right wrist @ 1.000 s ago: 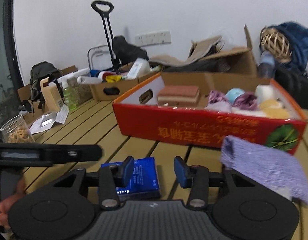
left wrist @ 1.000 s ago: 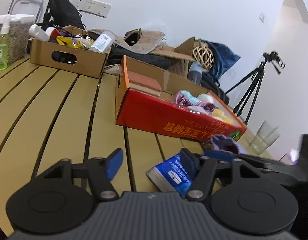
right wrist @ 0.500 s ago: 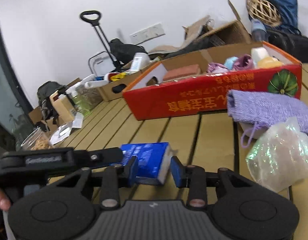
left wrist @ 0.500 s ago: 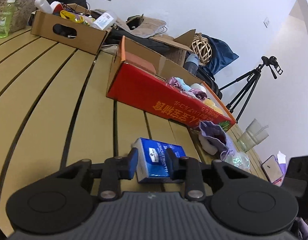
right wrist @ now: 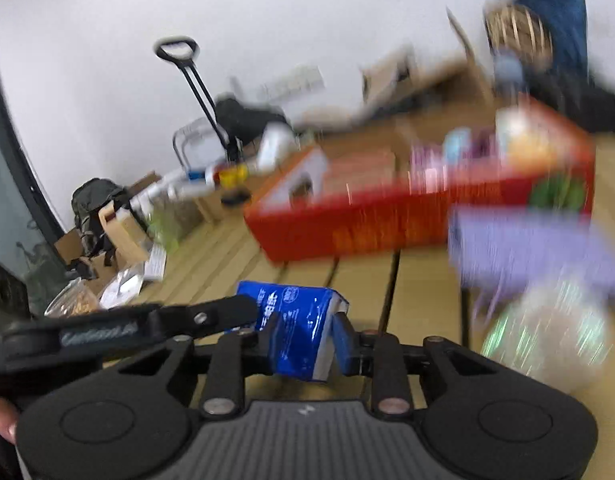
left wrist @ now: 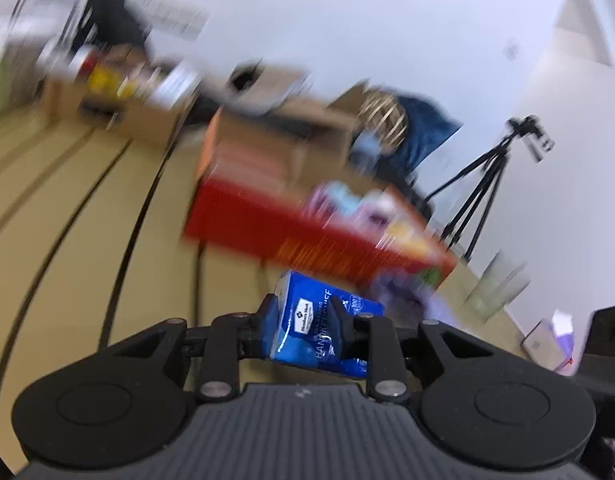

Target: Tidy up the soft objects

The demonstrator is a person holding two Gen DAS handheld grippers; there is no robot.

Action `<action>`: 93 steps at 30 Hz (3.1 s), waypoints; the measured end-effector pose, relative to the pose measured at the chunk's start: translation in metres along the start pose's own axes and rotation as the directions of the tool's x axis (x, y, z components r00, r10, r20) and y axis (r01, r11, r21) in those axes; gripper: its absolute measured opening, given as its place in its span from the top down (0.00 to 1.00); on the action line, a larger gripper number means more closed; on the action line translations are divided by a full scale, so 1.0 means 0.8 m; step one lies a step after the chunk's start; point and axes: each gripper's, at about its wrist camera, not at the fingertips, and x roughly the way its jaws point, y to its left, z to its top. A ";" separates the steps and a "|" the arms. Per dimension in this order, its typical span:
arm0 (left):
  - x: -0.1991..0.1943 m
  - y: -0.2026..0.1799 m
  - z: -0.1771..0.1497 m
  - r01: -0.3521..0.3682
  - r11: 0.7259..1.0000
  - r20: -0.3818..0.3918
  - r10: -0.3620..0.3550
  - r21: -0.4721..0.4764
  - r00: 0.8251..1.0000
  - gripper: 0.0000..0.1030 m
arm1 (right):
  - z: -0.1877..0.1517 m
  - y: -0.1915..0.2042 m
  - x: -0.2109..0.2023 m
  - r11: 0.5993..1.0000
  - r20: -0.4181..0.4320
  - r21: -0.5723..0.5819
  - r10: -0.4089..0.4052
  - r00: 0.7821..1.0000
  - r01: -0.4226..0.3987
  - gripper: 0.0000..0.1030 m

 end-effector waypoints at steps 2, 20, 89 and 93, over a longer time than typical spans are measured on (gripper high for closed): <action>0.011 -0.019 0.037 0.036 0.999 0.037 -0.037 0.032 0.999 0.74 | 0.029 0.006 -0.015 0.998 0.078 -0.061 -0.030 0.997 0.034 0.75; 0.376 0.010 0.192 -0.182 0.981 -0.262 0.158 -0.071 0.952 0.87 | 0.252 -0.183 0.312 0.970 -0.289 0.002 -0.231 0.929 0.242 0.86; 0.076 -0.147 -0.029 -0.035 0.975 -0.080 0.054 0.217 0.995 0.20 | 0.023 -0.162 -0.101 0.958 0.038 0.136 -0.260 0.965 0.253 0.39; 0.159 -0.116 -0.020 0.033 0.998 -0.238 -0.020 0.052 0.971 0.44 | 0.045 -0.204 -0.036 0.944 -0.029 0.162 -0.287 0.957 0.288 0.42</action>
